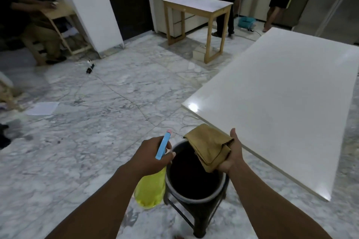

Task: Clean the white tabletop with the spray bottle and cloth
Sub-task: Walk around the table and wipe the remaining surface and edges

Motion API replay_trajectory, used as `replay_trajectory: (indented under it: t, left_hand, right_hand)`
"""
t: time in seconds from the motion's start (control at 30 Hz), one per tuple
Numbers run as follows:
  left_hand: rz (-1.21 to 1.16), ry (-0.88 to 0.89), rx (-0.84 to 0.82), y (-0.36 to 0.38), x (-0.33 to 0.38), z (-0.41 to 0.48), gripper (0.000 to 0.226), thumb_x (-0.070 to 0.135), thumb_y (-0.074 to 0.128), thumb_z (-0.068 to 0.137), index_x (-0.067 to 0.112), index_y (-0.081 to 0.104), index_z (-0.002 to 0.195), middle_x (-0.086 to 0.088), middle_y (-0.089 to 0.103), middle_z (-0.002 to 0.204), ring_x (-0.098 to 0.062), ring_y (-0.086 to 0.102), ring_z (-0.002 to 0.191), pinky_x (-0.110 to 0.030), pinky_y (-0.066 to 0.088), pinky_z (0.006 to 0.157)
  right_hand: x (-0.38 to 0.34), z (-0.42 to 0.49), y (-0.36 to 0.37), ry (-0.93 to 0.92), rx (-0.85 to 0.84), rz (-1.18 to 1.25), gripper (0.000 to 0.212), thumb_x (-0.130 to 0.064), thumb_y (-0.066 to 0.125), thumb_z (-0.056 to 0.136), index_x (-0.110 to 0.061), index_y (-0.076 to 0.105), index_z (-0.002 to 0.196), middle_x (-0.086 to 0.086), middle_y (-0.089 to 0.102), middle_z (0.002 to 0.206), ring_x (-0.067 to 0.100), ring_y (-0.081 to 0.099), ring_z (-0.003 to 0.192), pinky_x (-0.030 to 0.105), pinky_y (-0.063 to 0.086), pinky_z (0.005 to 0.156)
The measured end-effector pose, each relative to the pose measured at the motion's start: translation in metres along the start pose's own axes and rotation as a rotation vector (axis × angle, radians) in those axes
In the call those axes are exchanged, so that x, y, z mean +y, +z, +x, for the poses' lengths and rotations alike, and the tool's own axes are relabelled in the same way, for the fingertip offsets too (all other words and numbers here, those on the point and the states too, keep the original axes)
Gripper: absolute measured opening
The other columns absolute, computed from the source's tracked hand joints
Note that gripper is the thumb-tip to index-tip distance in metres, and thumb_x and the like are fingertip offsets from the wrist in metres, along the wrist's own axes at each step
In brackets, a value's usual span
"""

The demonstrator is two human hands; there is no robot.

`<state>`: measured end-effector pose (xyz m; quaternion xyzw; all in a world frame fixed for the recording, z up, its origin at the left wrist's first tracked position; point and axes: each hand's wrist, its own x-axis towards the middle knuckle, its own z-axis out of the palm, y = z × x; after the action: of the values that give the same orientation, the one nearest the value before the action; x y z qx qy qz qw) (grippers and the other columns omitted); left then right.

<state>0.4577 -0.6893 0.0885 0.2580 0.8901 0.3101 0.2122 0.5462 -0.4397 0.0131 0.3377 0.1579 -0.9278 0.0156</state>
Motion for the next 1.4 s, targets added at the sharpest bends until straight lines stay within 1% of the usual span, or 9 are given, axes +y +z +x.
replay_trajectory:
  t: [0.07,0.2,0.33,0.5,0.63,0.8,1.13,1.3,1.4]
  left_hand:
    - [0.002,0.027,0.007,-0.013,-0.002,0.01,0.019,0.034,0.078,0.089,0.021,0.066,0.097,-0.005,0.073,0.09,-0.023,0.075,0.08,-0.047,0.061,0.08]
    - [0.068,-0.017,0.046,-0.078,-0.033,0.045,0.021,0.037,0.077,0.09,0.021,0.066,0.1,-0.004,0.072,0.092,-0.022,0.073,0.083,-0.04,0.058,0.078]
    - [0.136,-0.031,0.055,-0.118,-0.057,0.071,0.022,0.039,0.076,0.091,0.023,0.066,0.102,0.002,0.068,0.092,-0.018,0.069,0.086,-0.028,0.051,0.072]
    - [0.147,0.024,0.054,-0.158,-0.076,0.115,0.021,0.037,0.077,0.09,0.023,0.066,0.1,-0.001,0.071,0.092,-0.018,0.07,0.084,-0.026,0.051,0.072]
    - [0.108,0.102,0.024,-0.194,-0.098,0.16,0.024,0.037,0.077,0.09,0.018,0.067,0.102,-0.002,0.071,0.093,-0.021,0.072,0.085,-0.039,0.057,0.08]
    - [0.062,0.193,0.01,-0.255,-0.141,0.214,0.021,0.036,0.077,0.09,0.022,0.066,0.101,0.001,0.071,0.093,-0.018,0.072,0.084,-0.038,0.06,0.08]
    - [0.055,0.193,-0.003,-0.351,-0.223,0.301,0.024,0.037,0.079,0.089,0.021,0.069,0.103,0.001,0.072,0.094,-0.016,0.072,0.082,-0.036,0.06,0.078]
    - [0.062,0.241,-0.056,-0.361,-0.225,0.352,0.025,0.039,0.078,0.089,0.022,0.068,0.104,0.004,0.069,0.092,-0.015,0.07,0.084,-0.024,0.052,0.071]
    - [0.056,0.285,-0.123,-0.361,-0.216,0.382,0.026,0.04,0.078,0.089,0.021,0.068,0.105,0.003,0.07,0.094,-0.016,0.071,0.085,-0.028,0.055,0.075]
  right_hand:
    - [-0.003,0.016,0.014,-0.01,-0.019,0.019,0.099,-0.083,0.048,0.077,-0.005,0.056,0.137,0.025,0.058,0.137,0.042,0.054,0.128,0.055,0.034,0.114]
    - [0.015,0.074,0.084,0.035,-0.003,-0.06,0.093,-0.08,0.05,0.079,-0.006,0.058,0.135,0.025,0.061,0.132,0.043,0.059,0.122,0.057,0.042,0.107]
    - [0.022,0.099,0.122,0.056,-0.037,-0.085,0.092,-0.079,0.049,0.081,-0.001,0.061,0.129,0.027,0.064,0.127,0.044,0.066,0.11,0.055,0.053,0.092]
    - [0.019,0.136,0.172,-0.002,-0.05,-0.079,0.087,-0.078,0.044,0.085,-0.004,0.064,0.127,0.026,0.066,0.123,0.044,0.069,0.104,0.057,0.056,0.087]
    - [0.023,0.179,0.215,-0.054,-0.035,-0.08,0.09,-0.081,0.04,0.085,-0.005,0.063,0.128,0.026,0.065,0.126,0.043,0.066,0.111,0.056,0.052,0.094]
    - [0.045,0.243,0.276,-0.108,-0.04,-0.053,0.097,-0.083,0.039,0.082,-0.004,0.059,0.135,0.028,0.059,0.134,0.046,0.056,0.124,0.059,0.036,0.111]
    - [0.074,0.318,0.357,-0.152,0.003,-0.067,0.098,-0.082,0.038,0.083,-0.002,0.058,0.134,0.03,0.059,0.133,0.048,0.056,0.123,0.059,0.04,0.108]
    - [0.048,0.337,0.367,-0.23,0.033,-0.005,0.098,-0.083,0.034,0.084,-0.003,0.056,0.135,0.03,0.058,0.134,0.049,0.058,0.119,0.06,0.049,0.097]
    - [0.03,0.354,0.365,-0.265,0.07,0.03,0.096,-0.083,0.033,0.085,-0.004,0.057,0.135,0.03,0.06,0.131,0.051,0.06,0.116,0.06,0.049,0.096]
